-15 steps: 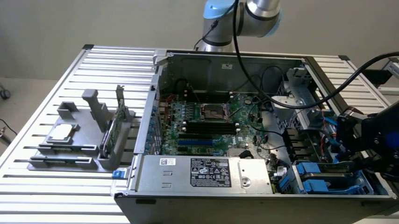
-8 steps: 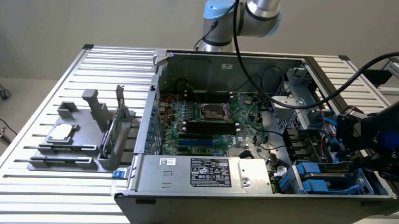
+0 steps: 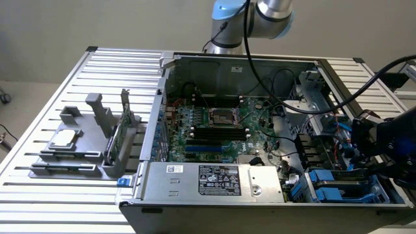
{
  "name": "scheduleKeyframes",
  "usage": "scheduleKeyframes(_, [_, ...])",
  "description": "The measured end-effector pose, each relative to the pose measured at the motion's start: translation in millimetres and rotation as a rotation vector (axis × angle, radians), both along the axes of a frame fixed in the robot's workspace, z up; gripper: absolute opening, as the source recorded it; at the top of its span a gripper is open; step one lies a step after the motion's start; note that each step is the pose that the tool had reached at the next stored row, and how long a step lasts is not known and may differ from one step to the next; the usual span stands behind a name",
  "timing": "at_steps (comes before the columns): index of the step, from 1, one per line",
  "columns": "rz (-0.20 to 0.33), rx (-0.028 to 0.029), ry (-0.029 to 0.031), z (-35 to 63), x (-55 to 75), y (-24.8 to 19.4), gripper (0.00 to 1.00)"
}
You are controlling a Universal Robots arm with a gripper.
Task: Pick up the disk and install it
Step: 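Insert the first disk wire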
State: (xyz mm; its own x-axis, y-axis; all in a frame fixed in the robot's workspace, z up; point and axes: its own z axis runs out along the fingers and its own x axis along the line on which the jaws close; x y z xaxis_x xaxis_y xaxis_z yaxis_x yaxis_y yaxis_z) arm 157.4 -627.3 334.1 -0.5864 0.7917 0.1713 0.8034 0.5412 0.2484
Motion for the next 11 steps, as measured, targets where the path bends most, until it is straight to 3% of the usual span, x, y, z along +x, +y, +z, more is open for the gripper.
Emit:
scheduleKeyframes(6, [-0.009, 0.0113, 0.0008, -1.4, 1.6, -2.0, 0.33])
scheduleKeyframes(11, [-0.012, 0.0274, 0.0014, -3.2, 4.8, -3.8, 0.33])
